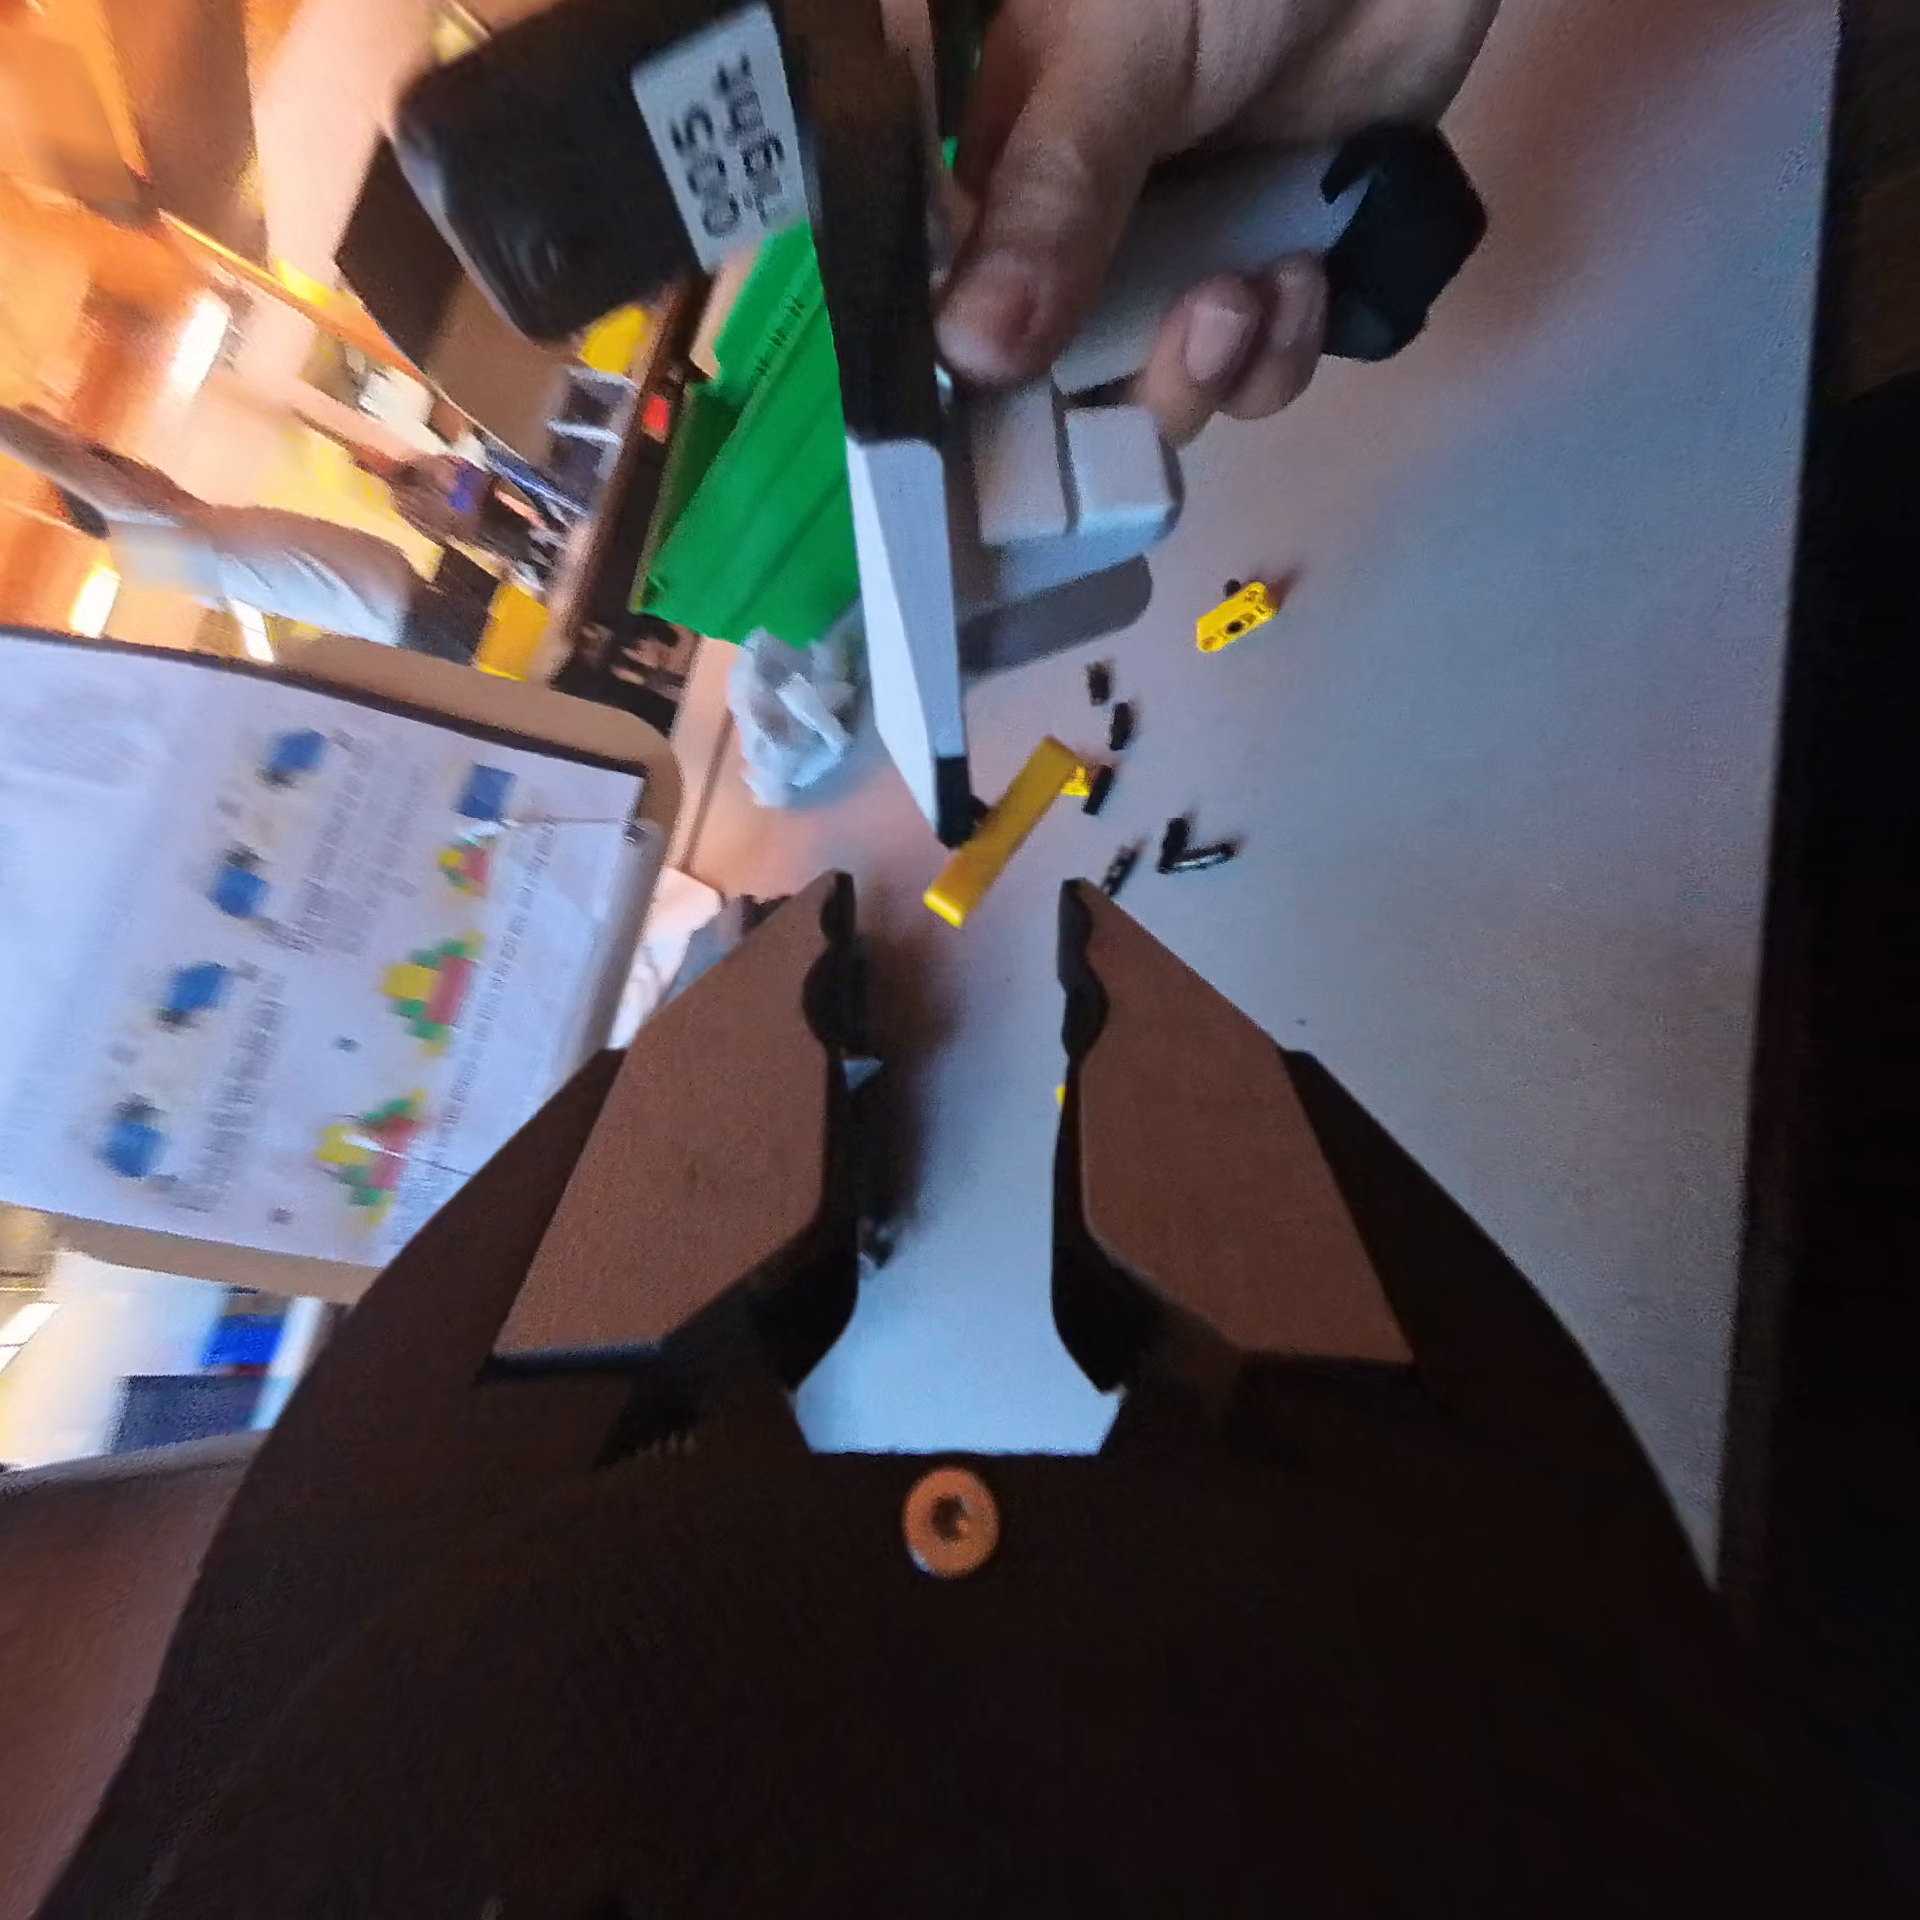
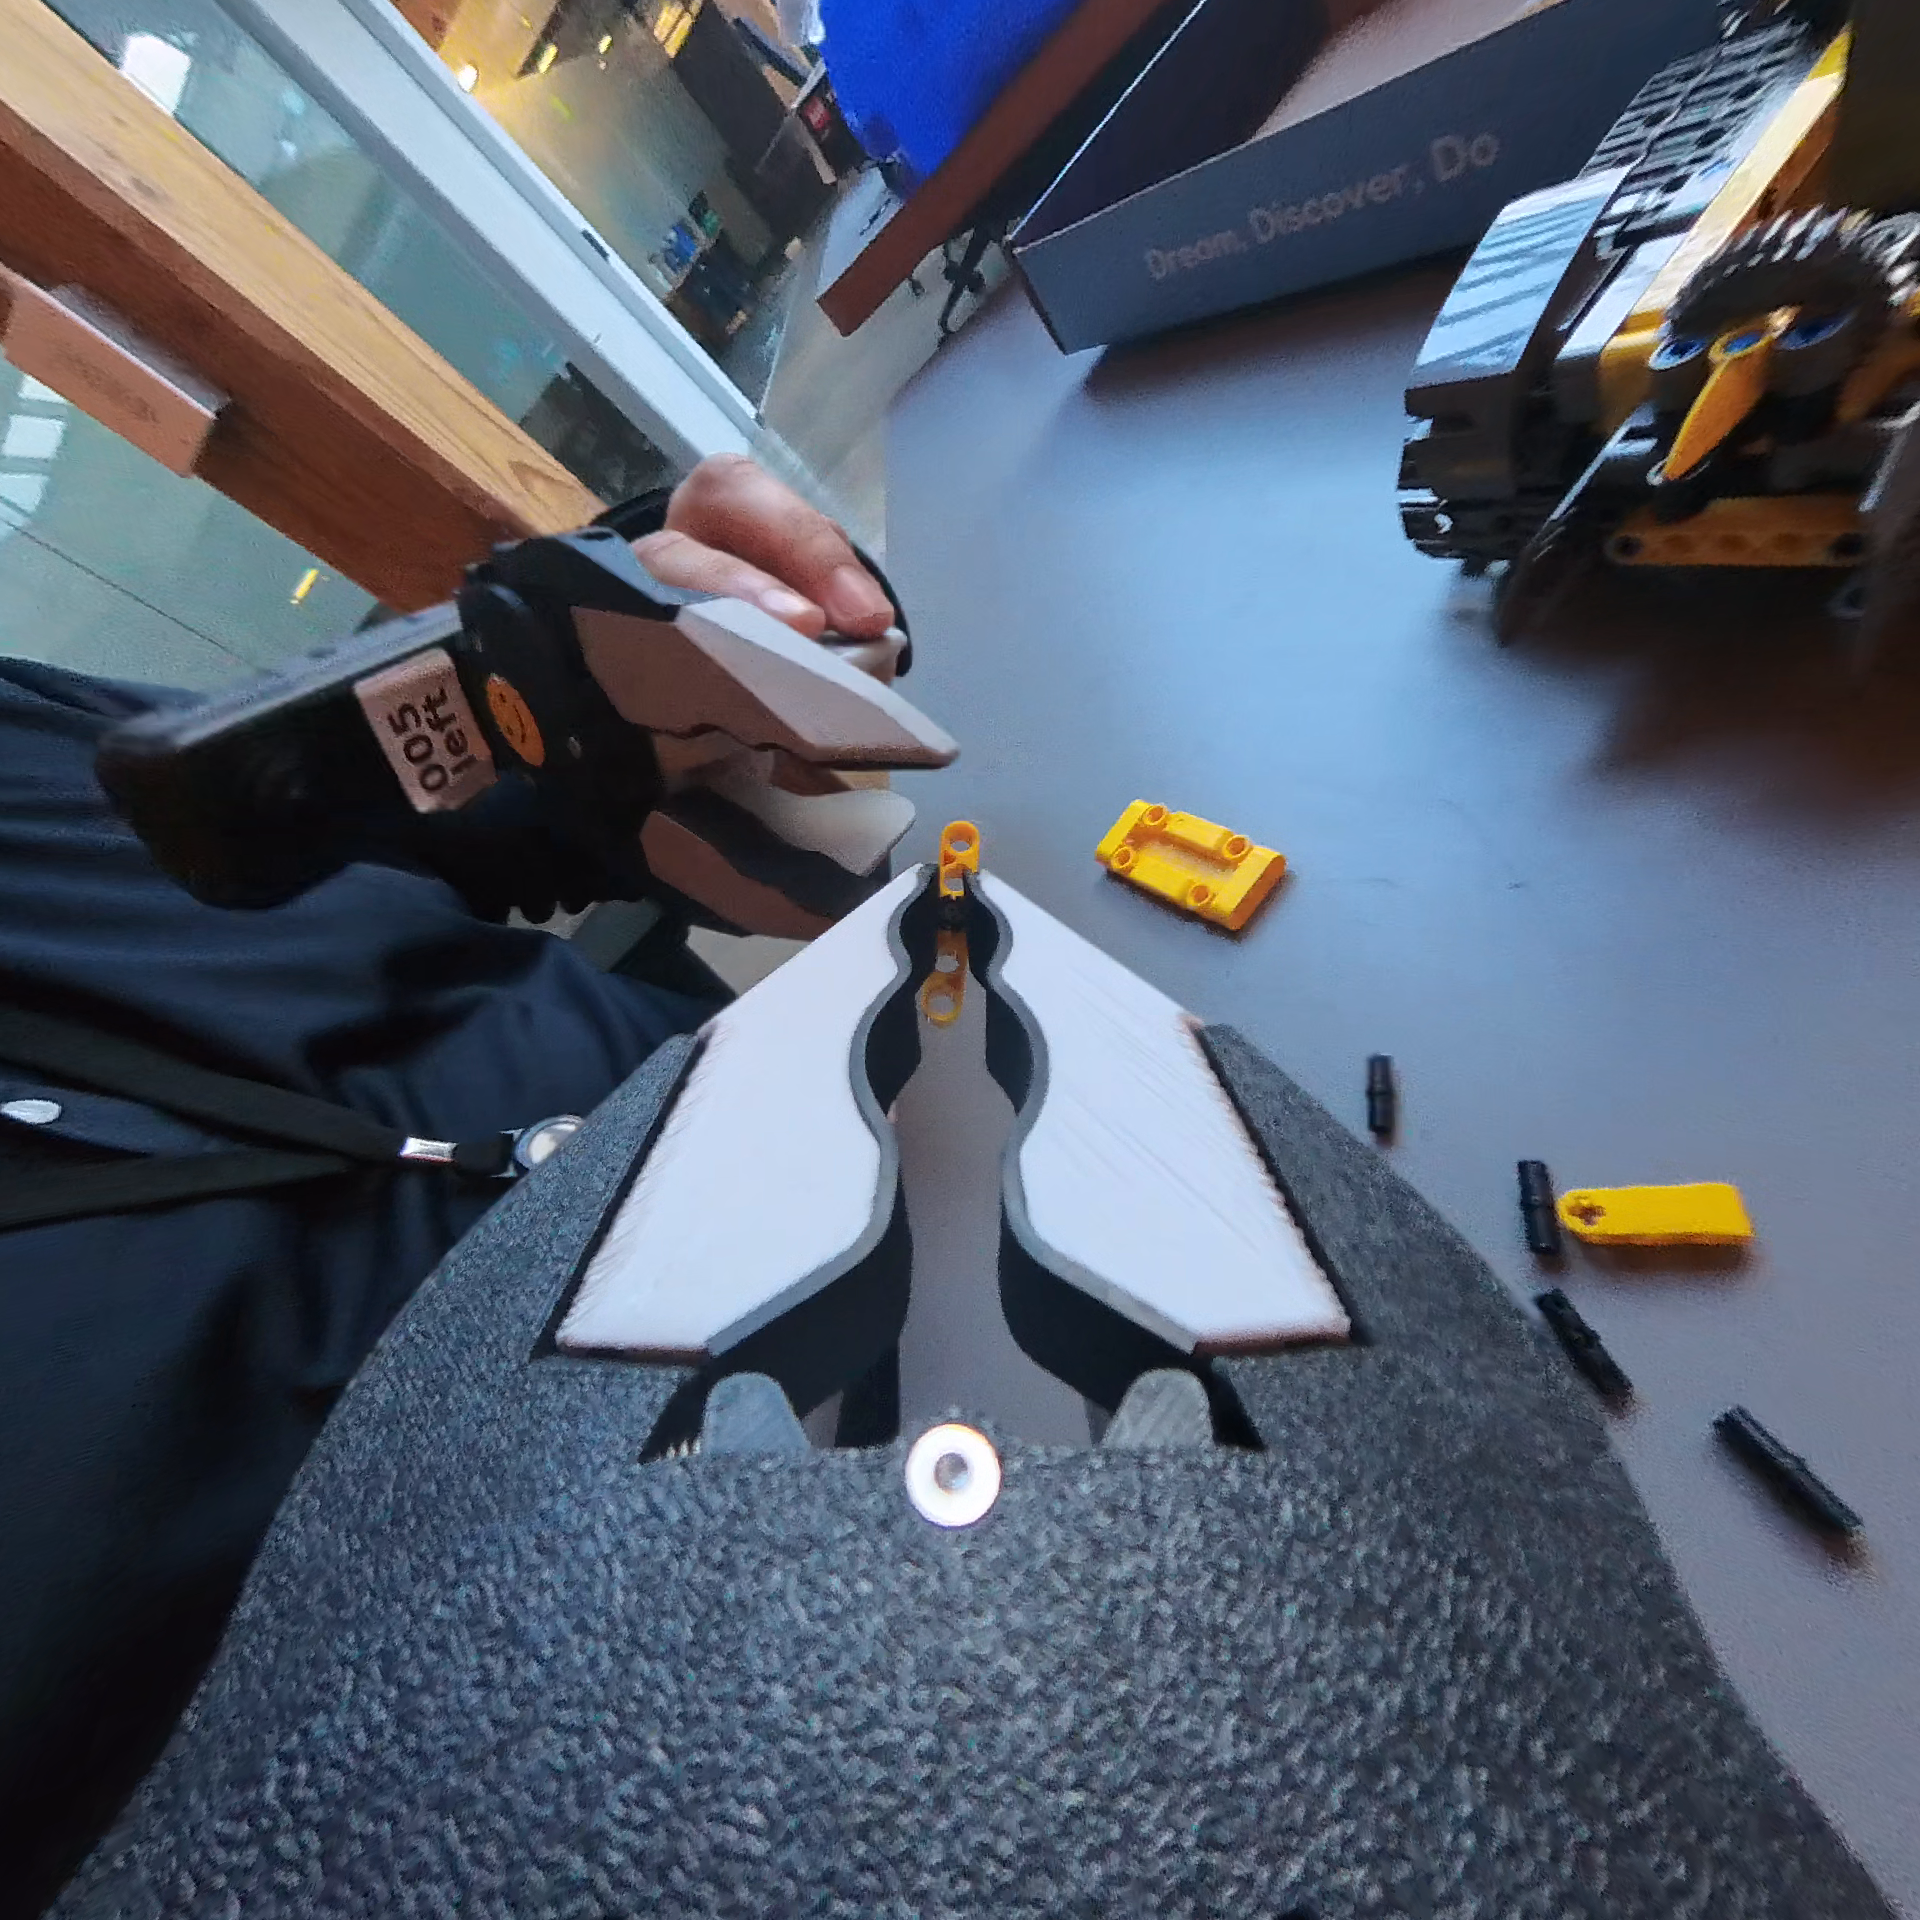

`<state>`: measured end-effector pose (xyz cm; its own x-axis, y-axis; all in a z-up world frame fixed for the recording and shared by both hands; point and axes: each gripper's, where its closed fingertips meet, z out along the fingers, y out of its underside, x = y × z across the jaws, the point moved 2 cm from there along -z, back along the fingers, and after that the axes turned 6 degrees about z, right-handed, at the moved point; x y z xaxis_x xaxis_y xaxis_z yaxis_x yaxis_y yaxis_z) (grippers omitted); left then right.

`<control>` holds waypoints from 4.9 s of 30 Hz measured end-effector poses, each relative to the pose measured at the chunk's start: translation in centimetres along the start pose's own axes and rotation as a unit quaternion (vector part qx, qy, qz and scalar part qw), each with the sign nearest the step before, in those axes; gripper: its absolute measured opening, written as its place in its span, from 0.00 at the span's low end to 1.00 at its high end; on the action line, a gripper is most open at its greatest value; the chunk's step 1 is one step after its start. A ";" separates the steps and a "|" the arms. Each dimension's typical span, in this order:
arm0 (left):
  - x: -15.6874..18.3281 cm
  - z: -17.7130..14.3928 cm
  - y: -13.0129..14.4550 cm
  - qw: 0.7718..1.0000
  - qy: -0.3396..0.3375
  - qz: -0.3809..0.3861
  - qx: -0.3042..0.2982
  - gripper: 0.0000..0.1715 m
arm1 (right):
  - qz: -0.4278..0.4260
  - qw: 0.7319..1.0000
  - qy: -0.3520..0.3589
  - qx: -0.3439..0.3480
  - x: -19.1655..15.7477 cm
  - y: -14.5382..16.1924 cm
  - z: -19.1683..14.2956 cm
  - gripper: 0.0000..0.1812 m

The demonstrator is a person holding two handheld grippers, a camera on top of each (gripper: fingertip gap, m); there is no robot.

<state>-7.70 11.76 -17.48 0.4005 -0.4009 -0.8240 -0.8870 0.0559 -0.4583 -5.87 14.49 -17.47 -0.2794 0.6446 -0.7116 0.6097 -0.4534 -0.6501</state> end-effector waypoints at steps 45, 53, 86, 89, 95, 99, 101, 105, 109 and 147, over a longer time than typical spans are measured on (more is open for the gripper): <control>-2.0 -0.2 2.0 0.995 -0.068 -0.027 -0.063 0.04 | -0.033 0.989 0.020 0.146 -0.7 -2.8 2.1 0.00; 1.4 1.1 0.3 0.998 -0.017 -0.039 -0.039 0.03 | 0.024 0.941 -0.021 0.336 0.0 -7.3 -5.9 0.00; 1.4 2.1 4.2 0.967 0.146 -0.189 -0.091 0.10 | -0.048 0.948 0.300 -0.093 5.6 3.4 -9.2 0.15; 1.6 2.7 3.4 0.968 0.154 -0.178 -0.081 0.10 | -0.067 0.936 0.315 -0.144 6.3 5.5 -9.0 0.15; 2.6 4.0 2.5 0.968 0.177 -0.162 -0.074 0.10 | -0.057 0.933 0.314 -0.163 7.3 7.2 -7.7 0.17; 3.4 4.4 2.5 0.966 0.190 -0.159 -0.073 0.10 | -0.080 0.934 0.306 -0.166 7.2 7.2 -7.1 0.08; 3.7 4.4 2.5 0.965 0.196 -0.161 -0.072 0.10 | -0.103 0.931 0.308 -0.169 7.1 6.9 -6.7 0.08; 3.9 4.0 1.9 0.951 0.223 -0.210 -0.042 0.09 | -0.231 0.911 0.307 -0.153 5.1 4.8 -5.0 0.08; 3.1 3.1 1.7 0.922 0.252 -0.294 -0.004 0.08 | -0.413 0.832 0.336 -0.154 2.3 3.2 -3.0 0.08; -5.4 -2.7 -2.6 0.886 0.077 -0.371 0.266 0.03 | -0.166 0.963 0.068 0.202 -5.2 -4.3 -1.5 0.06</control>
<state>-8.15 11.32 -10.93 0.7567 -0.6246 -0.1932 -0.1423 0.1311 -0.9811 -5.88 14.02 -10.61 -0.2927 0.8575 -0.4231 0.1579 -0.3930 -0.9059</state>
